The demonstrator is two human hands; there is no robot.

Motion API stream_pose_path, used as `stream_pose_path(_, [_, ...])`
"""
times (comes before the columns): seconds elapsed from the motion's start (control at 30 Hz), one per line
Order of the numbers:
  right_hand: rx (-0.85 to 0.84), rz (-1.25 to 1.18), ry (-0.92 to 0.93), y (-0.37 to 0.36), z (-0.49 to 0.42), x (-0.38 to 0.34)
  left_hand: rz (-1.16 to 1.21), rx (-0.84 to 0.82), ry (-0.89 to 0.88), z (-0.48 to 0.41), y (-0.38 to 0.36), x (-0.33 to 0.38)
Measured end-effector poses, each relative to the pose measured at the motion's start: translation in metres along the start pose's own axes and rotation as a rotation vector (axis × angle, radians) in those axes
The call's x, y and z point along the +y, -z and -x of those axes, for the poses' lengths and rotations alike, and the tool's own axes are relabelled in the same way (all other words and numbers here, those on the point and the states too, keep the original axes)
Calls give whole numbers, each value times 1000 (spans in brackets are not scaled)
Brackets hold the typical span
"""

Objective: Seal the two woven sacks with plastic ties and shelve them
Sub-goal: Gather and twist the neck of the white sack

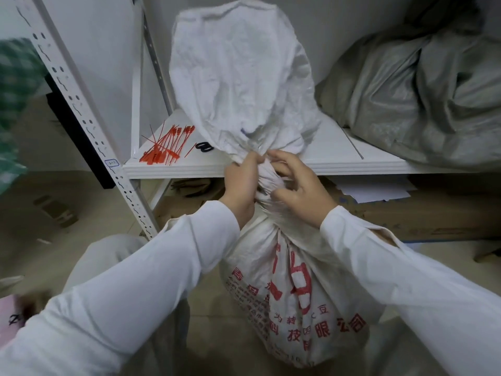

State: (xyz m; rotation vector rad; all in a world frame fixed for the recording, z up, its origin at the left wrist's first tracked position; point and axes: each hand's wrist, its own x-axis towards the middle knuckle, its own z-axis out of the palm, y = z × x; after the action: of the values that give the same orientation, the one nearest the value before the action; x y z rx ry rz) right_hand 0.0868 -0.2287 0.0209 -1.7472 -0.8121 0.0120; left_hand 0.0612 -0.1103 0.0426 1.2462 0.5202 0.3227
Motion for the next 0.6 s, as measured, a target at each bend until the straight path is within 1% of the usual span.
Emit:
stream_pose_path(0.07, [100, -161, -94, 3, -3, -1, 119, -26, 79, -7, 2, -1])
stream_pose_path(0.13, [272, -261, -216, 3, -7, 3, 197, -50, 121, -13, 3, -7])
stream_pose_path(0.2, [424, -342, -366, 3, -11, 8, 242, -76, 178, -11, 3, -9])
stream_pose_path(0.23, [466, -388, -456, 5, -11, 9, 268, -88, 209, -7, 2, -7])
stream_pose_path(0.27, [475, -454, -532, 7, -12, 11, 283, -91, 234, -6, 3, -6])
stream_pose_path(0.33, [417, -615, -612, 12, -14, 11, 282, -110, 268, -5, 4, -4])
stream_pose_path(0.4, [396, -681, -634, 17, -18, 12, 268, -146, 305, -4, 4, -2])
stream_pose_path(0.43, [410, -684, -610, 18, -18, 10, 248, -152, 324, -3, 4, -2])
stream_pose_path(0.47, [422, -643, -569, 19, -19, 7, 224, -169, 333, -2, 3, -2])
stream_pose_path(0.53, [388, -505, -491, 22, -20, -2, 166, -211, 352, -6, 2, -5])
stream_pose_path(0.6, [343, -466, -406, 22, -20, -9, 93, -231, 358, -12, 1, -7])
